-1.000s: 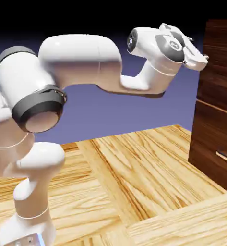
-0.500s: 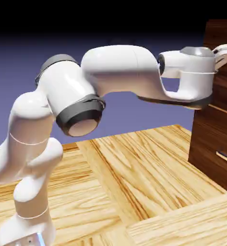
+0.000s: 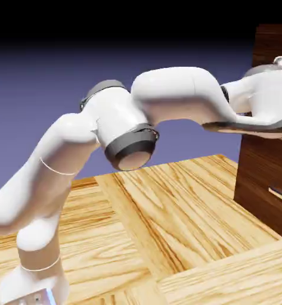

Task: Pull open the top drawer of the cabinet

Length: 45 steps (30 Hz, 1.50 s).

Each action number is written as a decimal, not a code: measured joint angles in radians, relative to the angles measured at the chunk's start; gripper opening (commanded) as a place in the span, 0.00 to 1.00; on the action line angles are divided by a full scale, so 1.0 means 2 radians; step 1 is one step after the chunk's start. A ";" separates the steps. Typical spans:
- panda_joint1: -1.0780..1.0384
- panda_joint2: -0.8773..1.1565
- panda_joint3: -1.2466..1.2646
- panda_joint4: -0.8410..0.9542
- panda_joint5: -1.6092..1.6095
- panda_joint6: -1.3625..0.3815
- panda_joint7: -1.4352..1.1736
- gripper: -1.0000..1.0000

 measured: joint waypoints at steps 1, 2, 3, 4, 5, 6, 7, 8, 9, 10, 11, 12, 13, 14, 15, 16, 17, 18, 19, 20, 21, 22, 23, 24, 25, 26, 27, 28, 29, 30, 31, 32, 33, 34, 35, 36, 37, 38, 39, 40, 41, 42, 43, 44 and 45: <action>0.016 -0.009 -0.013 0.018 0.018 0.005 -0.020 0.50; 0.032 -0.017 -0.027 0.036 0.037 0.010 -0.039 0.50; 0.035 -0.019 -0.030 0.040 0.041 0.011 -0.044 0.00; 0.035 -0.019 -0.030 0.040 0.041 0.011 -0.044 0.00; 0.035 -0.019 -0.030 0.040 0.041 0.011 -0.044 0.00; 0.019 -0.013 -0.012 0.022 0.021 0.005 -0.029 0.00; 0.002 -0.007 0.005 0.004 0.003 -0.002 -0.015 0.00; -0.014 -0.002 0.022 -0.014 -0.013 -0.009 -0.001 0.00; -0.031 0.004 0.037 -0.032 -0.027 -0.015 0.011 0.00; -0.047 0.010 0.053 -0.050 -0.041 -0.021 0.023 0.00; -0.065 0.017 0.068 -0.068 -0.053 -0.026 0.034 0.00; -0.082 0.023 0.084 -0.086 -0.064 -0.032 0.045 0.00; -0.100 0.029 0.099 -0.104 -0.074 -0.037 0.056 0.00; -0.118 0.035 0.114 -0.122 -0.084 -0.042 0.066 0.00; -0.137 0.040 0.129 -0.139 -0.093 -0.047 0.076 0.00; -0.155 0.046 0.144 -0.156 -0.100 -0.051 0.085 0.00; -0.173 0.051 0.159 -0.172 -0.107 -0.055 0.094 0.00; -0.191 0.056 0.174 -0.187 -0.114 -0.059 0.102 0.00; -0.209 0.060 0.189 -0.202 -0.120 -0.062 0.110 0.00; -0.227 0.064 0.204 -0.217 -0.125 -0.066 0.117 0.00; -0.245 0.068 0.218 -0.231 -0.130 -0.069 0.123 0.00; -0.263 0.071 0.234 -0.245 -0.134 -0.071 0.129 0.00; -0.281 0.074 0.249 -0.258 -0.138 -0.074 0.135 0.00; -0.300 0.076 0.264 -0.271 -0.141 -0.077 0.140 0.00; -0.318 0.078 0.279 -0.284 -0.144 -0.079 0.144 0.00; -0.336 0.080 0.294 -0.296 -0.147 -0.081 0.148 0.00; -0.354 0.081 0.310 -0.308 -0.149 -0.083 0.151 0.00; -0.372 0.082 0.325 -0.320 -0.151 -0.085 0.154 0.00; -0.390 0.082 0.341 -0.332 -0.152 -0.087 0.156 0.00; -0.408 0.081 0.357 -0.344 -0.153 -0.089 0.157 0.00; -0.426 0.080 0.372 -0.355 -0.154 -0.091 0.158 0.00; -0.444 0.079 0.388 -0.367 -0.154 -0.093 0.158 0.00; -0.463 0.077 0.404 -0.379 -0.153 -0.095 0.158 0.00; -0.481 0.074 0.419 -0.391 -0.153 -0.096 0.157 0.00; -0.499 0.071 0.435 -0.403 -0.152 -0.098 0.156 0.00; -0.517 0.068 0.450 -0.415 -0.151 -0.099 0.155 0.00; -0.535 0.063 0.466 -0.427 -0.149 -0.100 0.152 0.00; -0.553 0.059 0.481 -0.439 -0.147 -0.102 0.150 0.00; -0.571 0.054 0.497 -0.452 -0.145 -0.103 0.147 0.00; -0.589 0.048 0.512 -0.465 -0.143 -0.104 0.144 0.00; -0.607 0.042 0.527 -0.478 -0.140 -0.104 0.141 0.00; -0.620 0.037 0.537 -0.486 -0.138 -0.104 0.138 1.00; -0.620 0.037 0.537 -0.486 -0.139 -0.104 0.138 1.00; -0.620 0.037 0.537 -0.486 -0.139 -0.104 0.138 1.00; -0.638 0.030 0.551 -0.499 -0.136 -0.103 0.135 1.00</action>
